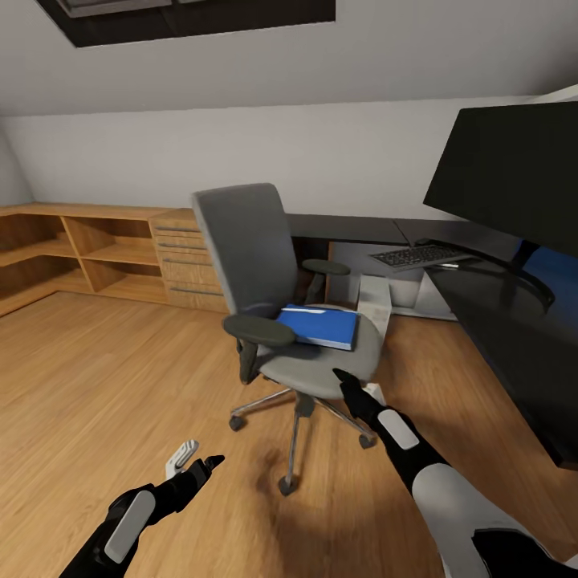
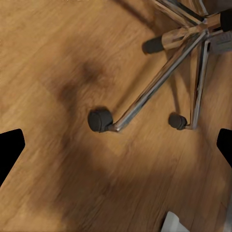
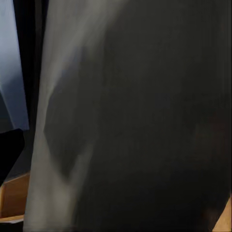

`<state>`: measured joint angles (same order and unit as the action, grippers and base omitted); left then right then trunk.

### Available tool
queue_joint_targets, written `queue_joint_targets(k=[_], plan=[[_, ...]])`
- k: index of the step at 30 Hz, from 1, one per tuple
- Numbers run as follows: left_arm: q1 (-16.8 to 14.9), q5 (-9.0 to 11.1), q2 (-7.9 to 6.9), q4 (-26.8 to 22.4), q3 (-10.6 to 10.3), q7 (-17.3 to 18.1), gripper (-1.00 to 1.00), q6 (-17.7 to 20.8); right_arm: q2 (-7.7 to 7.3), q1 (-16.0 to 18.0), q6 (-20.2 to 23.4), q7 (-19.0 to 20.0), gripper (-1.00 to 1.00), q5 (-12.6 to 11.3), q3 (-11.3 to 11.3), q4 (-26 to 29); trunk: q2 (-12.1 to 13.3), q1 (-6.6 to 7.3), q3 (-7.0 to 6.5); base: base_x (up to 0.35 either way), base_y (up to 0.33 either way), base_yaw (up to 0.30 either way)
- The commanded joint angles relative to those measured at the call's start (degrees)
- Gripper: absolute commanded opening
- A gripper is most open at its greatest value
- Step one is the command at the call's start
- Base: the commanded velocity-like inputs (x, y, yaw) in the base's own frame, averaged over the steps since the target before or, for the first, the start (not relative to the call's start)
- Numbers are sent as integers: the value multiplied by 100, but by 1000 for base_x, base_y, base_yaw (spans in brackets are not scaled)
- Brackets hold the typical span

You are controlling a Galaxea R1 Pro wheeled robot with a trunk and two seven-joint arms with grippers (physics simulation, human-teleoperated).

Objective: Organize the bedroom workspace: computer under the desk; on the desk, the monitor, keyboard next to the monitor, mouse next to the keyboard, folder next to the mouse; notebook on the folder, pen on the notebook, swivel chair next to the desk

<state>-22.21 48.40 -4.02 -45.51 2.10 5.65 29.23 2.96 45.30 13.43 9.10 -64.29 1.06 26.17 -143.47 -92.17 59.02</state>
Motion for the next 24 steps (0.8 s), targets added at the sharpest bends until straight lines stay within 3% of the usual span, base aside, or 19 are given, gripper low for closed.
queue_joint_targets(k=[1,5,13,24], plan=[[-2,13,4,-1,18,15,100,38,54,-4,23,13,100,-37,-99,2,-2,1,5,0,0,0],[-2,7,5,-1,19,15,100,33,146,-17,22,20,100,-33,-234,2,-2,1,5,0,0,0],[-2,3,1,-1,19,8,100,30,192,-42,8,16,100,-27,-280,-4,-2,1,5,-27,-7,0],[-2,12,-3,-1,19,-7,100,38,153,-109,-64,11,100,-20,-255,-6,-2,1,5,-258,-118,0]])
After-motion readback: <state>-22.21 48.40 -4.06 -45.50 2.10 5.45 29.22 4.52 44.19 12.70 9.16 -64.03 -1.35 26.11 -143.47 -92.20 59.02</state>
